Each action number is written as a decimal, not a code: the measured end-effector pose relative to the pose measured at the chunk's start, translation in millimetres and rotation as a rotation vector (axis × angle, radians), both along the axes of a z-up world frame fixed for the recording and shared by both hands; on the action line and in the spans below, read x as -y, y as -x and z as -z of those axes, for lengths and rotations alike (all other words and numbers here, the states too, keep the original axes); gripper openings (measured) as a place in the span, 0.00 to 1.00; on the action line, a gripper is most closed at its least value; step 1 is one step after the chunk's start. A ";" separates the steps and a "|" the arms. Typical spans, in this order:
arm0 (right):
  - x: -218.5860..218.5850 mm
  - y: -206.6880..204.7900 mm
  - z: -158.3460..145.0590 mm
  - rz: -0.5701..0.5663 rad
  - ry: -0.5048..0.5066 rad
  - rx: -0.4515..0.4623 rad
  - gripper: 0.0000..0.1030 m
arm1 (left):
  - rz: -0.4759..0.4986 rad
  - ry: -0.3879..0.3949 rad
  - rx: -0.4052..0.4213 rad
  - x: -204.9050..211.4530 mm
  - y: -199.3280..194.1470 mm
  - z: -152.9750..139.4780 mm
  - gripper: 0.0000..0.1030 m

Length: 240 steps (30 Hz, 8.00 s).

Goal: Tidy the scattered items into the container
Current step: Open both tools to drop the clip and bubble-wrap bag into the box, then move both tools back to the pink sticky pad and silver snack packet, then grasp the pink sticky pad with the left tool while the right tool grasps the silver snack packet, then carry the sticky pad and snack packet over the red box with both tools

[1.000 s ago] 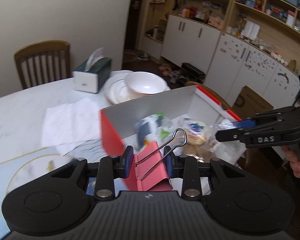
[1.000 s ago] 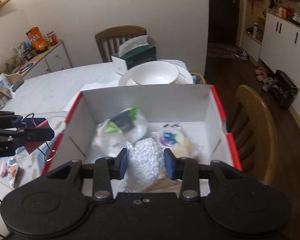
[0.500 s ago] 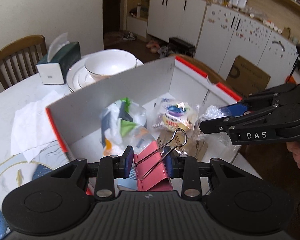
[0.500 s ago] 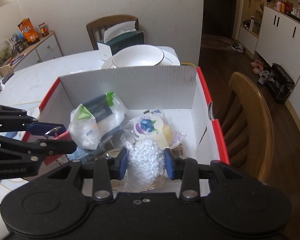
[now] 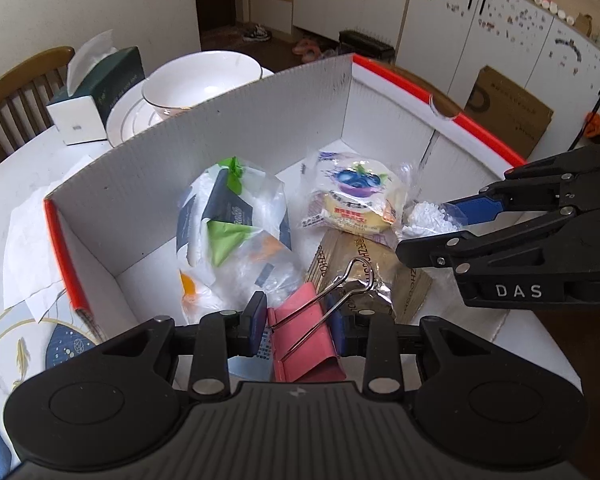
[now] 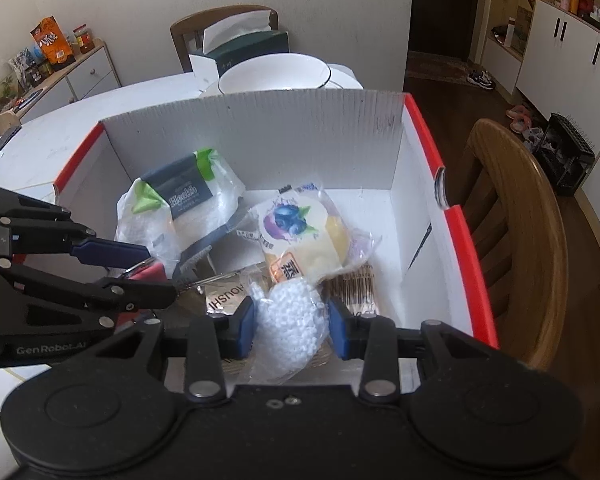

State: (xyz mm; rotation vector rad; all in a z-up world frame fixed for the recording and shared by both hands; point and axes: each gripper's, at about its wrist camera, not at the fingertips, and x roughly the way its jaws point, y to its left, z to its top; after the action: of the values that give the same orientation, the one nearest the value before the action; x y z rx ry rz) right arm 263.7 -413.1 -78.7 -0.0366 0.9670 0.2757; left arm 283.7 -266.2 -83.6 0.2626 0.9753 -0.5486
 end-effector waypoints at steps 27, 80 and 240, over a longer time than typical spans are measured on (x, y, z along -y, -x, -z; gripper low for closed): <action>8.9 13.3 -18.7 0.002 -0.052 0.019 0.58 | -0.001 0.060 0.009 -7.9 13.1 -11.9 0.59; -253.3 123.9 -53.8 -0.302 -0.081 0.133 0.85 | -0.225 0.170 0.219 -309.4 153.7 -64.0 0.86; -42.3 62.4 -100.9 -0.053 0.003 0.242 0.55 | 0.041 0.192 0.263 -96.2 92.7 -82.2 0.46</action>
State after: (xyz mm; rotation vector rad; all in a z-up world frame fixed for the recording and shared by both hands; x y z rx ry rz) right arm 201.3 -370.8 22.2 -0.0962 0.7265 0.3106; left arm 191.1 -170.0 -1.4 0.1780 0.6587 -0.6232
